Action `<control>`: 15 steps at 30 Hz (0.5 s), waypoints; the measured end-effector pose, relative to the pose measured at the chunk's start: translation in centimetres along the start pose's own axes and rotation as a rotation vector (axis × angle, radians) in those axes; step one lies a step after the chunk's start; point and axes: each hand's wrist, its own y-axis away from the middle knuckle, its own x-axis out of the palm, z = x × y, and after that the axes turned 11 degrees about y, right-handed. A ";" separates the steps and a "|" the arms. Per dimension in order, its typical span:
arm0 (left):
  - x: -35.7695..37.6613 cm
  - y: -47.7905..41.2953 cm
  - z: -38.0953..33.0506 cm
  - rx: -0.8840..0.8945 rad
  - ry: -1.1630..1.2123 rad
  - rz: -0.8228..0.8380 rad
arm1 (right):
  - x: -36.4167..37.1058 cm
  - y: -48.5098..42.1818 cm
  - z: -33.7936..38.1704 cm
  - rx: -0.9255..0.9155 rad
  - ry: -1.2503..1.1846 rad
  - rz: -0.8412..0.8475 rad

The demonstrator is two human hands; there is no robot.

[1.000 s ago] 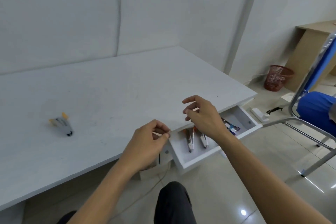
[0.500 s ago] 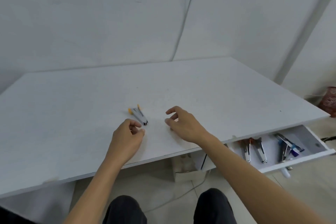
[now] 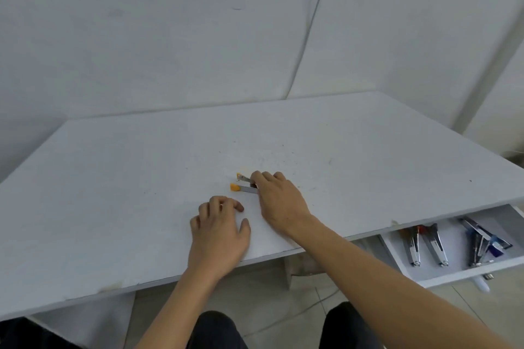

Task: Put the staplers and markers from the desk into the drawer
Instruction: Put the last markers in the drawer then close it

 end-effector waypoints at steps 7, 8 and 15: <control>2.6 -0.2 -3.1 0.142 -0.057 0.170 | -2.9 3.4 -5.8 0.295 -0.067 0.231; 3.0 -0.3 -3.8 0.157 -0.038 0.191 | -3.4 3.9 -6.8 0.370 -0.140 0.284; 7.2 -1.6 -10.1 0.276 0.109 0.311 | -6.4 8.5 -14.5 0.735 -0.794 0.238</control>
